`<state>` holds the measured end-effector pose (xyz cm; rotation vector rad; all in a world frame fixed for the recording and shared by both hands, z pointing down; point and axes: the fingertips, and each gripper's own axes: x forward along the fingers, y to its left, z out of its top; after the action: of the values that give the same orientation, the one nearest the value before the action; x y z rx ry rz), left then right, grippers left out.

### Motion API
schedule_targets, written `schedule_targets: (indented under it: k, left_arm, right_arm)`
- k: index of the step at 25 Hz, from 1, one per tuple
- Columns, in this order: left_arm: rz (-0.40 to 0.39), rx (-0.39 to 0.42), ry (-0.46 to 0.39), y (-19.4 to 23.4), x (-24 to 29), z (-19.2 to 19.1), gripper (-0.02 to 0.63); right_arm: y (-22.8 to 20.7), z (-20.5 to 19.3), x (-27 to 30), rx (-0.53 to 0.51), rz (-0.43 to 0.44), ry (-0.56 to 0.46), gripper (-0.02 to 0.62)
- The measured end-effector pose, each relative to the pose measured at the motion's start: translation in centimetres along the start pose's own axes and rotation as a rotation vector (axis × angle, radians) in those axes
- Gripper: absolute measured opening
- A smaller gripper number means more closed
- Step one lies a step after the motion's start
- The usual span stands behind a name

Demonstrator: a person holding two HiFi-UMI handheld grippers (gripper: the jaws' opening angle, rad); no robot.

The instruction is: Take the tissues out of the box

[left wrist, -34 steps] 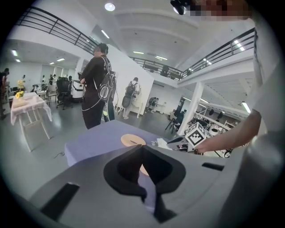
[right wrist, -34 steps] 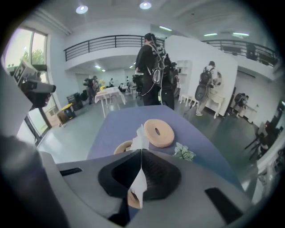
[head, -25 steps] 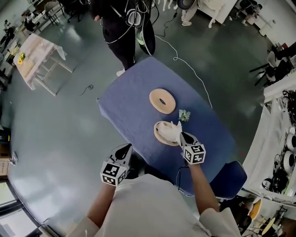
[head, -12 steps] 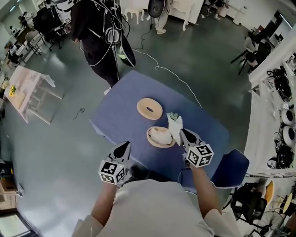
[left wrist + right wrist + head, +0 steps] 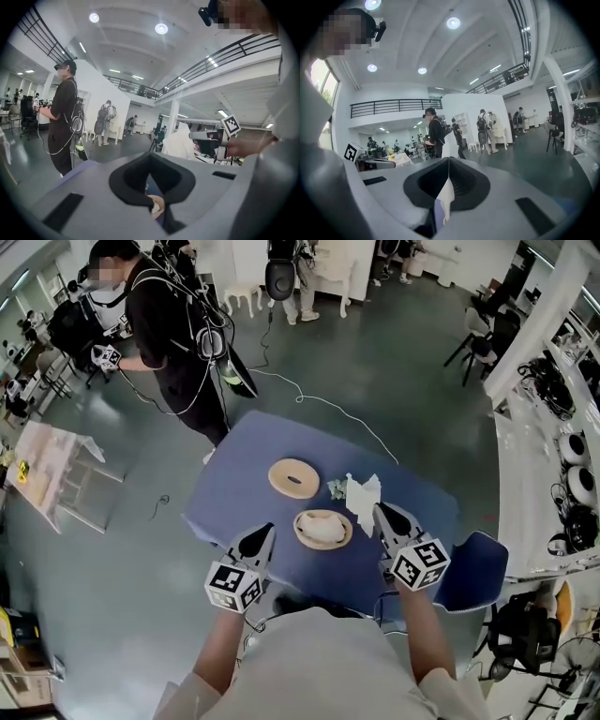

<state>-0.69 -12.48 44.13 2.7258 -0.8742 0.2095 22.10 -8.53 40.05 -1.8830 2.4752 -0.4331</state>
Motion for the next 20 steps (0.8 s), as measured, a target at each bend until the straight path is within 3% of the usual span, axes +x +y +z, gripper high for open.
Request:
schedule_targets:
  k: [7, 20]
  left_arm:
    - [-0.044, 0.029, -0.038, -1.6, 0.3, 2.9, 0.009]
    - [-0.033, 0.066, -0.072, 0.1, -0.3, 5.3, 0.009]
  right_arm:
    - [0.7, 2.9, -2.7, -0.012, -0.016, -0.089, 0.031]
    - [1.3, 5.2, -3.3, -0.048, -0.053, -0.167, 0.031]
